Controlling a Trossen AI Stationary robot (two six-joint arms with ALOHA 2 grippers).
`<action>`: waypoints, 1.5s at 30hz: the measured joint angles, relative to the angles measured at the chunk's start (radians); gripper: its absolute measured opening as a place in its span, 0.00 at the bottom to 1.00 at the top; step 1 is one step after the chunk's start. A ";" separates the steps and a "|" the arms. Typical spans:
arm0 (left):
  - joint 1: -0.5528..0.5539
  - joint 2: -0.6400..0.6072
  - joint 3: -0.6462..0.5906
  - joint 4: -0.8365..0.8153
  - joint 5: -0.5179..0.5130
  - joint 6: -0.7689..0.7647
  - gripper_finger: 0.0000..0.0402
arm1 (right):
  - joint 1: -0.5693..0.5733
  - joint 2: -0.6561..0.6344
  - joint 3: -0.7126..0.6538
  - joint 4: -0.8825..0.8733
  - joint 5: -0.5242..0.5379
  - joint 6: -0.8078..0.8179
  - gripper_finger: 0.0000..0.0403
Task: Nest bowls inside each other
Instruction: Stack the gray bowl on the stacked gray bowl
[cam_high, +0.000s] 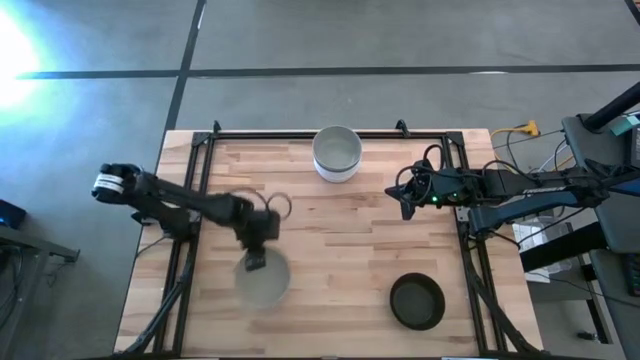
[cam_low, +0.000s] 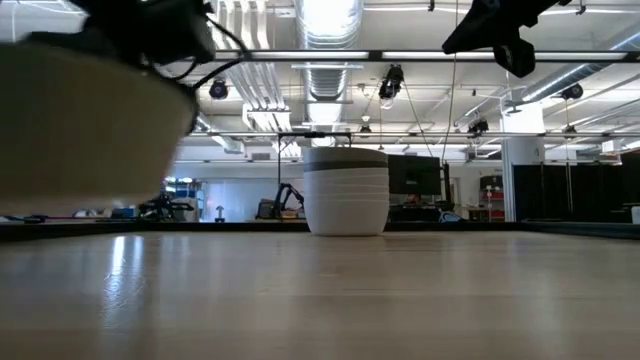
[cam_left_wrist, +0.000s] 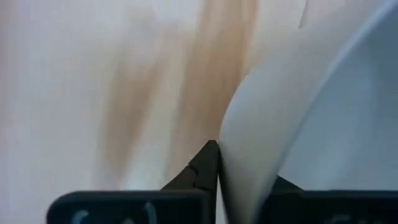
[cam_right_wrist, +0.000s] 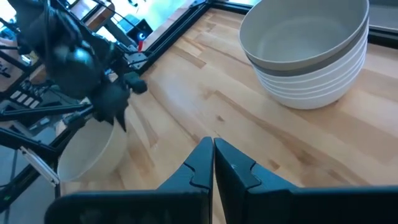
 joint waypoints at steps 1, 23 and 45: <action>0.037 -0.011 0.017 0.003 -0.011 0.023 0.00 | 0.000 0.000 0.000 0.000 0.000 0.006 0.02; 0.747 0.225 0.630 0.433 0.066 0.040 0.00 | 0.000 0.000 0.000 0.001 0.000 0.039 0.02; 0.771 0.829 1.530 -0.478 -0.085 0.222 0.00 | 0.000 0.000 0.000 0.000 0.000 0.065 0.02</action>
